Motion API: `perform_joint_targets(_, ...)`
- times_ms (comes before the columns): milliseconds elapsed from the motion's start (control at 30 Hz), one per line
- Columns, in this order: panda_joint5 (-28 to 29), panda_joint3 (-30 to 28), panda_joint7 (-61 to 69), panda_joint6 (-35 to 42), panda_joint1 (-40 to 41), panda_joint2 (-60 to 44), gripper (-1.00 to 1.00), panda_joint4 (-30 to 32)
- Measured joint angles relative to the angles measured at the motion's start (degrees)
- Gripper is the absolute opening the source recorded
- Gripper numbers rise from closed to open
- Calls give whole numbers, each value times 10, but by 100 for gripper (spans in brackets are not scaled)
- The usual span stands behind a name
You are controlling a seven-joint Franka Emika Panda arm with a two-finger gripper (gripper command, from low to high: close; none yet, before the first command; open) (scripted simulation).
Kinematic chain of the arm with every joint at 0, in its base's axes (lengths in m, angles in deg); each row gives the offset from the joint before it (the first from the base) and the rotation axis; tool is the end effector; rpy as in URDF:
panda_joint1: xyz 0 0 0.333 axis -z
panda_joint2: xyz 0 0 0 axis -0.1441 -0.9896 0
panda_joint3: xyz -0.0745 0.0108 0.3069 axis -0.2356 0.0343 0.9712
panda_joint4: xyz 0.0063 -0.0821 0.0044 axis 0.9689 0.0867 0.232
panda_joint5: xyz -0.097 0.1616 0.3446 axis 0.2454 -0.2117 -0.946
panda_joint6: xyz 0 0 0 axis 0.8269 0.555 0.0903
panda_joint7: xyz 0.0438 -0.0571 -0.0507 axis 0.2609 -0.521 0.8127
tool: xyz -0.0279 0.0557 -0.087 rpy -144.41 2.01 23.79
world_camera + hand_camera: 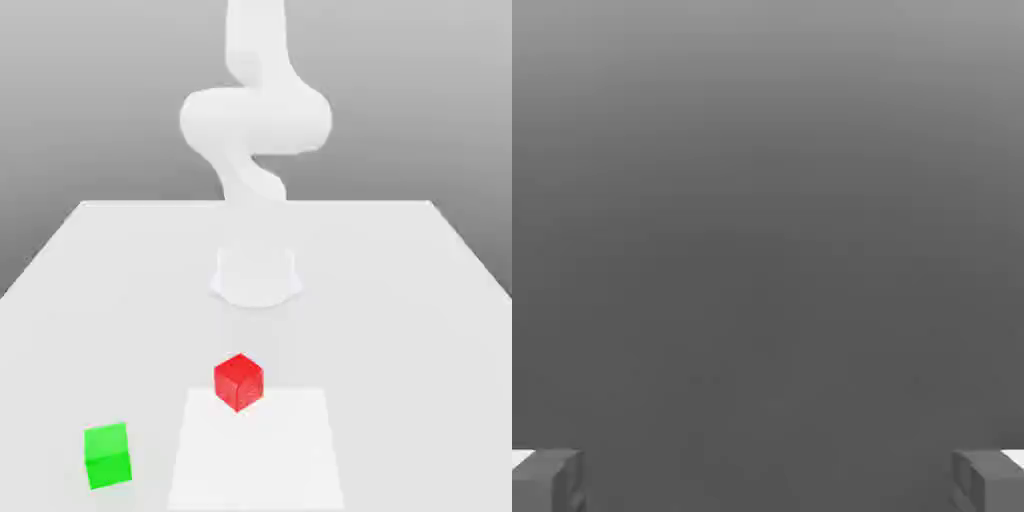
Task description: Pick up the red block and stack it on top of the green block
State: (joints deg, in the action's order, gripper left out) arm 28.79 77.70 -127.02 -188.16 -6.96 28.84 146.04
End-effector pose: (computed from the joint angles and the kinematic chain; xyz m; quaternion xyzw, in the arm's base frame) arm 0.3715 -0.0023 0.6609 -0.8464 0.3975 -0.3222 0.1475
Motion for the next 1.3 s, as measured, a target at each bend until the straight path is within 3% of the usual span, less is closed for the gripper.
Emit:
perform_joint_targets(567,-33,80,-339,-264,103,-317,0,329)
perform_joint_targets(700,22,74,-405,-360,120,-435,0,338)
perform_joint_targets(800,67,25,-438,-415,81,-500,0,330)
perform_joint_targets(833,70,14,-440,-428,71,-515,-100,328)
perform_joint_targets(1067,72,12,-442,-430,68,-515,-100,328)
perform_joint_targets(1300,0,27,-391,-317,62,-384,-100,347)
